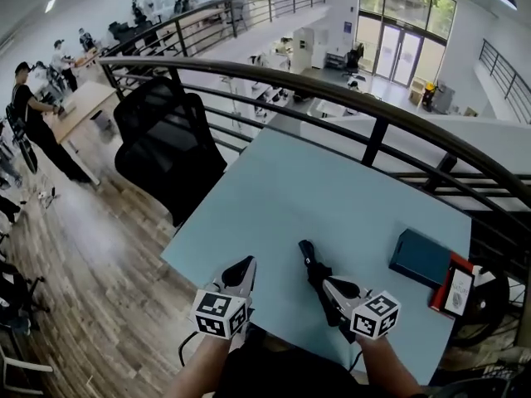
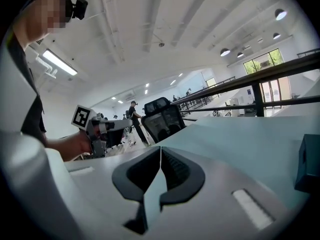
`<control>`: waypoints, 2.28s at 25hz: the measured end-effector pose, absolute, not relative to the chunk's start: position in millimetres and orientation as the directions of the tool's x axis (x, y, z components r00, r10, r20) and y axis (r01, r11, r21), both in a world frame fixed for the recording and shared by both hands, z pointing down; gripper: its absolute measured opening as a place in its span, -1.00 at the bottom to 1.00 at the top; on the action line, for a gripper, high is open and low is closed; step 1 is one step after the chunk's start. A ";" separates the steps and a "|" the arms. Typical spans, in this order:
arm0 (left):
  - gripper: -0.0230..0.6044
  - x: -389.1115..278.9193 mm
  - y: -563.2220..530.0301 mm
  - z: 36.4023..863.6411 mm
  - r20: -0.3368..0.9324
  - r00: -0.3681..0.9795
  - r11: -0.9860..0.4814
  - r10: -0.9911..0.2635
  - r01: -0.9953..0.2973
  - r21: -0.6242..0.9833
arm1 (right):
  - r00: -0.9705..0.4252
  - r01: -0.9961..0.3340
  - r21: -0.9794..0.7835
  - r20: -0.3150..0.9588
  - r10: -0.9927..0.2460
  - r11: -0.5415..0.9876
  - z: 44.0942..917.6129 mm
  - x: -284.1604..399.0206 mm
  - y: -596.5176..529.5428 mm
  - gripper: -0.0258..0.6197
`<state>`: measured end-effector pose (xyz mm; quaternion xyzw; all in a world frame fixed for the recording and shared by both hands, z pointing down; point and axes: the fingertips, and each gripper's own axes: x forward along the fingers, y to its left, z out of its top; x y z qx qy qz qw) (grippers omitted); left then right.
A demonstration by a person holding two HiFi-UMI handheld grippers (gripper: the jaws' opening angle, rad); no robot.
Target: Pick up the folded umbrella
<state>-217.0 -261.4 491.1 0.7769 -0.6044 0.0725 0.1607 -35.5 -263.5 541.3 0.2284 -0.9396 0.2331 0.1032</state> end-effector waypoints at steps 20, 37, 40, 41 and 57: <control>-0.91 -260.3 -330.2 505.3 0.282 0.568 -0.512 -0.773 -0.821 0.251 | -0.705 -0.696 -0.275 0.436 -0.559 0.663 549.9 -105.9 -268.3 -0.84; -0.91 -194.2 -343.8 545.6 0.376 0.622 -0.562 -0.687 -0.782 0.270 | -0.571 -0.764 -0.269 0.705 -0.420 0.587 661.1 -31.9 -281.5 -0.05; -0.91 -190.0 -341.7 553.1 0.389 0.624 -0.561 -0.678 -0.781 0.274 | -0.543 -0.773 -0.267 0.747 -0.384 0.575 682.6 -23.9 -282.7 0.04; -0.91 -188.4 -340.9 556.2 0.393 0.623 -0.560 -0.676 -0.781 0.275 | -0.534 -0.775 -0.269 0.762 -0.367 0.572 691.0 -21.5 -282.8 0.07; -0.91 -195.4 -340.5 580.8 0.407 0.620 -0.534 -0.671 -0.785 0.315 | -0.414 -0.771 -0.236 0.891 -0.184 0.591 758.2 -18.7 -281.0 0.25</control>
